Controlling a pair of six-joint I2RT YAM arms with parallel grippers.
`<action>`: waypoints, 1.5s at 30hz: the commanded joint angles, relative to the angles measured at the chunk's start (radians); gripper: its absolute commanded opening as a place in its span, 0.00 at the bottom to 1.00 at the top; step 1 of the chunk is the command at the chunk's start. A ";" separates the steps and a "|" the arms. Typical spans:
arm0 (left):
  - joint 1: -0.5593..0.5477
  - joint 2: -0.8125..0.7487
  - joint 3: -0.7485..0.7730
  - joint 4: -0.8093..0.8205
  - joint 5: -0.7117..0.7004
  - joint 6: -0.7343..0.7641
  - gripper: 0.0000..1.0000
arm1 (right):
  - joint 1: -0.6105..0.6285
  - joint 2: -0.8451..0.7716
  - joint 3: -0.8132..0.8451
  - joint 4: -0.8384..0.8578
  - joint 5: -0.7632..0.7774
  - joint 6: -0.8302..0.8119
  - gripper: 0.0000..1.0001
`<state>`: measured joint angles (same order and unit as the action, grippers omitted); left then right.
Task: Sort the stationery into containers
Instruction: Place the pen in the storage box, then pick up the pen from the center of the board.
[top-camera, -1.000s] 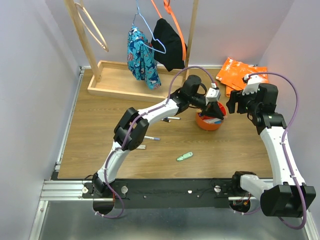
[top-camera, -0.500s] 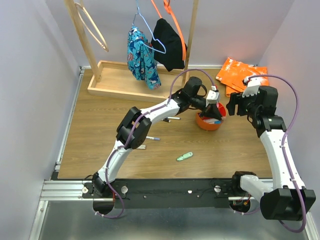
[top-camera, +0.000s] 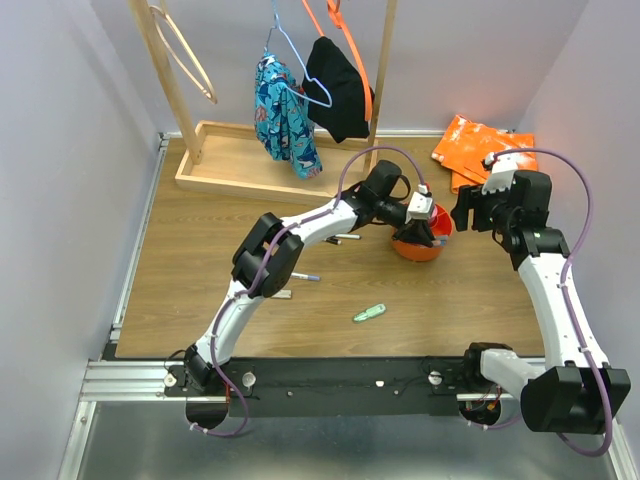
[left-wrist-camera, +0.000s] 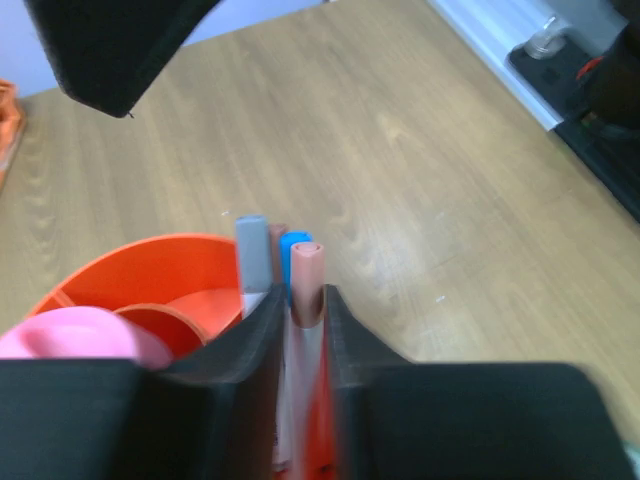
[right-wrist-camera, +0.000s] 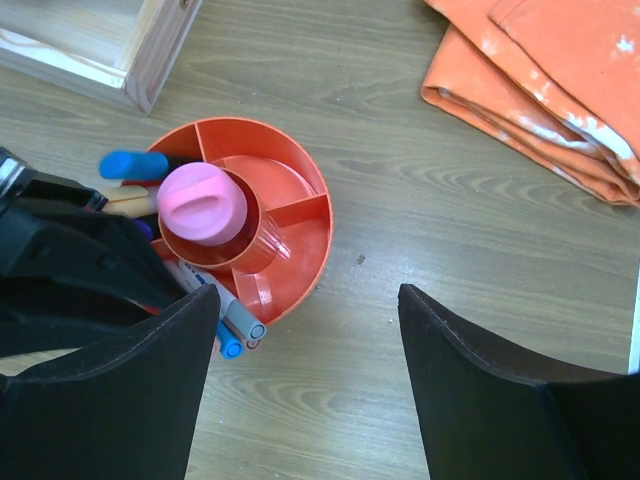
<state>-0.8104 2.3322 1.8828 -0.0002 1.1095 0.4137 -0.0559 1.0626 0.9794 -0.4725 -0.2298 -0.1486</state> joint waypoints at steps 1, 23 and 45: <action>0.005 -0.054 -0.040 -0.069 -0.045 0.122 0.35 | 0.002 0.014 0.016 0.014 -0.014 0.007 0.80; 0.161 -0.496 -0.241 -1.046 -0.468 0.600 0.46 | 0.002 -0.015 0.002 -0.028 -0.189 -0.097 0.78; 0.212 -0.180 -0.048 -1.006 -0.622 0.613 0.41 | 0.002 0.017 -0.004 -0.002 -0.206 -0.106 0.78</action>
<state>-0.5911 2.1117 1.8050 -0.9894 0.5045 1.0061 -0.0559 1.1030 0.9947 -0.4751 -0.4316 -0.2626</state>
